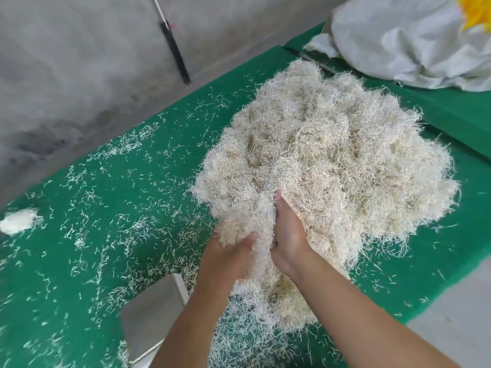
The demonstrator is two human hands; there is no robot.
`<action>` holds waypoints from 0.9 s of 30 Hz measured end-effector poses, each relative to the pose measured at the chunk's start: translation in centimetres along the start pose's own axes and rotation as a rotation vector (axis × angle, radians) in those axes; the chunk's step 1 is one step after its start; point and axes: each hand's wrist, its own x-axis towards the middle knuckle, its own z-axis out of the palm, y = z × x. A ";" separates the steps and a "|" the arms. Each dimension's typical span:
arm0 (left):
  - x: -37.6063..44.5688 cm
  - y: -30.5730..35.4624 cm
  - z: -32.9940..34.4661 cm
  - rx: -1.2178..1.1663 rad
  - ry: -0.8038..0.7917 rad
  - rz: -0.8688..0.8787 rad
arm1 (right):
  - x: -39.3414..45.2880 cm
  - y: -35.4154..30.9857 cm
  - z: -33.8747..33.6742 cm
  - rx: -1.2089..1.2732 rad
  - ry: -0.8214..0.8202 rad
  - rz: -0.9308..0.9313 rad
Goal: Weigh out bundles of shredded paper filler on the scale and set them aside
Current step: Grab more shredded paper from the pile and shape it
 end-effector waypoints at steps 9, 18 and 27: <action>-0.8 -3.0 -2.1 -0.056 0.144 -0.116 | -4.6 4.6 0.0 -0.503 -0.124 -0.070; -3.9 -8.8 -6.5 -0.202 0.080 -0.161 | -4.0 5.2 -1.9 -0.191 0.200 0.016; -8.6 -17.9 -10.4 -0.208 0.158 -0.304 | -4.6 3.9 -3.6 -0.119 0.297 -0.057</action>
